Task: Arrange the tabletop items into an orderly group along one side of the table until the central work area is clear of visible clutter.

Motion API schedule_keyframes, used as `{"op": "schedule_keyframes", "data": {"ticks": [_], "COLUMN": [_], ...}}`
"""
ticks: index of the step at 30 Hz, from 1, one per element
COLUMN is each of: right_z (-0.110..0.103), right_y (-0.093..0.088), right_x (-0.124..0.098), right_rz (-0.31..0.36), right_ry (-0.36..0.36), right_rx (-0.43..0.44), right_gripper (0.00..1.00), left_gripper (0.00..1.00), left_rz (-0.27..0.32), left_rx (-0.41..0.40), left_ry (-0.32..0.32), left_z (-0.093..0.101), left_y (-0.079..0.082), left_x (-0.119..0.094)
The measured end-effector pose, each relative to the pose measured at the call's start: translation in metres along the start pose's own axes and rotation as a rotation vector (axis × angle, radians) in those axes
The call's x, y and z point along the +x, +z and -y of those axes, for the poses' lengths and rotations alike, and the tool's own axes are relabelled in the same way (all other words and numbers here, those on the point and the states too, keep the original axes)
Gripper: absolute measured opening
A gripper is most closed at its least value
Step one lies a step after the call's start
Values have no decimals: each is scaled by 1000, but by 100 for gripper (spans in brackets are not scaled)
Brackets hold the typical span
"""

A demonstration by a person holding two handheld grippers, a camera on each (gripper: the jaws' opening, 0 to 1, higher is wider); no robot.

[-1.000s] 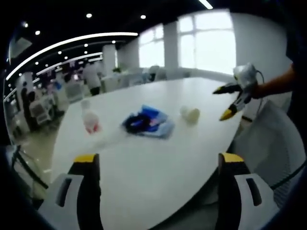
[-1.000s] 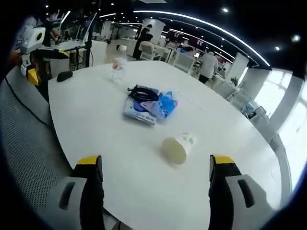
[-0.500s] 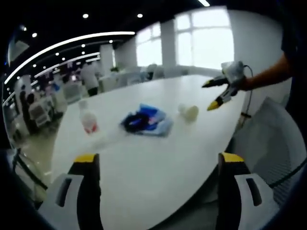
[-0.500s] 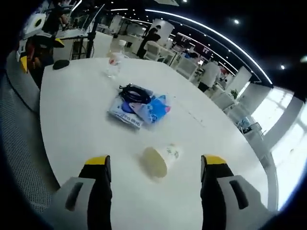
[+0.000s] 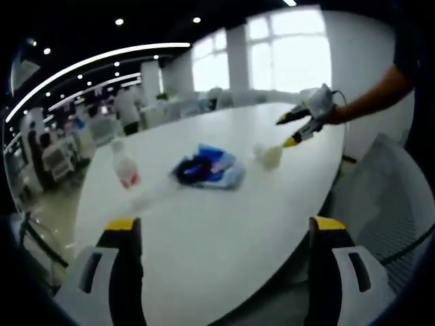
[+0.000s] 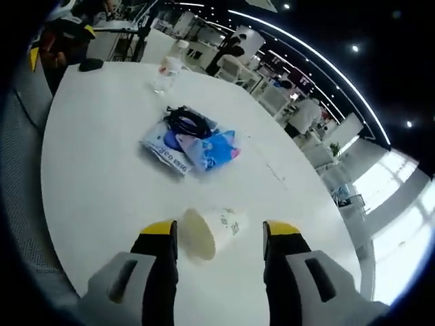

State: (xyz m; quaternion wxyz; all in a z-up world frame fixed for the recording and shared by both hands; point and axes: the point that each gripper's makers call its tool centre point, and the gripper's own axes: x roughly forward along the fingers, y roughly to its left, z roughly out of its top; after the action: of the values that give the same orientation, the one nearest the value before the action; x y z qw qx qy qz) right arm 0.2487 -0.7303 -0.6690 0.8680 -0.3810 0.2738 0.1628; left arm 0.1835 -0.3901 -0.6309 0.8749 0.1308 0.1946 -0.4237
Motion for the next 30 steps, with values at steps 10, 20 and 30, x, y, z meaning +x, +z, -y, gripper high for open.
{"op": "schedule_keyframes", "data": {"ticks": [10,20,30], "right_z": [-1,-8,-11], "right_y": [-12,-19,-17], "right_x": [15,25,32], "right_rz": [-47,-73,-68], "right_ry": [13,41,51], "right_rx": [-77,-127,-146], "right_gripper": [21,10,6], "left_gripper": [98,97,96], "left_rz": [-10,-17,-23], "left_rx": [13,16,22], "left_ry": [10,20,24], "left_z": [-1,-3,-4], "left_y": [-2,-4,-4], "left_x": [-1,-1,0]}}
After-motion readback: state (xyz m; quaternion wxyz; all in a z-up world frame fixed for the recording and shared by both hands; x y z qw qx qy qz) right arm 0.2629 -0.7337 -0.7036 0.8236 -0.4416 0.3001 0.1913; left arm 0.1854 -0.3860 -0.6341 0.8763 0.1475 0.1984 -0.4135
